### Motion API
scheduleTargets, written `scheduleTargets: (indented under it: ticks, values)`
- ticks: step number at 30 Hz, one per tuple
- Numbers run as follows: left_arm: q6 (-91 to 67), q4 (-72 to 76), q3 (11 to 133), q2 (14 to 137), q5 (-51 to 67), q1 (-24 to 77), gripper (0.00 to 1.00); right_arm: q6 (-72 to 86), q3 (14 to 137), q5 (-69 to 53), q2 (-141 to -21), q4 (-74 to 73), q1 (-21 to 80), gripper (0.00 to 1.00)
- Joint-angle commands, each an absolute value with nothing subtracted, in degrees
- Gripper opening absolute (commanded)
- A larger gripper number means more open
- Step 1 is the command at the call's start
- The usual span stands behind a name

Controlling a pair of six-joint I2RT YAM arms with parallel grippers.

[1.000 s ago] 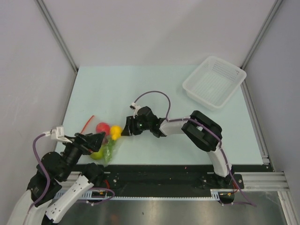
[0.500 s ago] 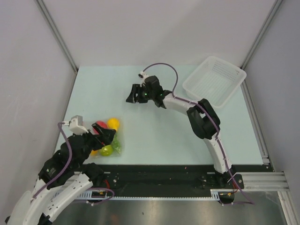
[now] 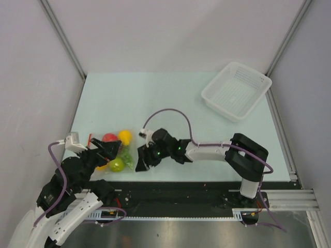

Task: Open the zip-top bag and remove the fake food

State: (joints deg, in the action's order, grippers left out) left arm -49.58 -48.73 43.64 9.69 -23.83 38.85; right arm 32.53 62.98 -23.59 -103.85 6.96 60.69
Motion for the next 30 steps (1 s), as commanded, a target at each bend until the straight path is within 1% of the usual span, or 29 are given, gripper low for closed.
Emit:
scheduleTargets:
  ticks: [1, 3, 6, 8, 11, 14, 15, 17, 18, 19, 20, 22, 23, 24, 26, 29, 30]
  values:
    - [-49.57, -47.99, 46.92, 8.09, -27.15, 38.58, 1.0, 39.8, 60.11, -19.87, -102.47, 22.64, 67.31, 0.66]
    - [-49.22, -48.78, 47.81, 7.39, -28.47, 38.58, 0.99, 42.09, 62.56, -22.39, -107.04, 27.74, 69.52, 0.65]
    - [-48.26, -49.04, 49.3, 6.42, -29.09, 38.58, 0.99, 47.36, 65.46, -22.06, -113.45, 33.81, 70.31, 0.66]
    - [-48.16, -50.27, 50.44, 6.33, -29.27, 38.58, 0.99, 50.17, 67.4, -21.8, -117.83, 35.15, 69.88, 0.66]
    - [-48.16, -52.03, 51.59, 6.59, -29.18, 38.58, 0.99, 50.98, 70.83, -20.4, -120.84, 35.33, 68.56, 0.66]
    - [-47.99, -52.65, 51.86, 6.85, -28.22, 38.67, 0.99, 48.53, 74.87, -17.93, -123.65, 32.62, 64.17, 0.67]
    - [-47.99, -52.65, 51.68, 7.2, -27.78, 38.67, 0.99, 47.65, 76.8, -17.76, -125.84, 29.74, 60.94, 0.68]
    - [-49.47, -54.22, 51.42, 9.04, -26.9, 38.58, 0.99, 45.45, 82.59, -18.19, -127.96, 27.26, 57.5, 0.68]
    - [-50.0, -54.75, 51.33, 9.84, -26.46, 38.58, 1.0, 43.26, 84.97, -18.37, -130.32, 23.16, 54.35, 0.69]
    - [-50.1, -55.1, 50.89, 10.71, -25.06, 38.58, 1.0, 42.46, 87.34, -18.8, -131.39, 20.94, 52.66, 0.7]
    - [-50.45, -55.28, 50.71, 11.59, -24.35, 38.67, 1.0, 41.67, 92.58, -20.64, -132.7, 19.0, 51.25, 0.7]
    - [-51.06, -55.63, 49.84, 14.23, -23.12, 38.58, 1.0, 39.56, 97.01, -22.05, -134.99, 13.82, 47.92, 0.72]
    - [-51.5, -55.37, 49.4, 15.02, -21.98, 38.58, 1.0, 38.51, 99.82, -22.84, -135.09, 12.15, 47.03, 0.72]
    - [-51.68, -55.37, 49.05, 16.25, -21.62, 38.58, 0.99, 37.54, 100.45, -22.76, -134.91, 8.65, 46.15, 0.73]
    - [-51.77, -54.15, 47.55, 17.48, -20.05, 38.58, 1.0, 35.69, 99.85, -22.32, -132.02, 6.43, 44.3, 0.75]
    - [-51.42, -52.74, 45.71, 19.94, -18.81, 38.58, 1.0, 34.28, 94.59, -23.29, -125.79, 3.78, 43.33, 0.78]
    - [-51.33, -52.47, 45.36, 21.0, -18.72, 38.58, 1.0, 33.93, 90.48, -23.99, -124.21, 4.65, 43.5, 0.81]
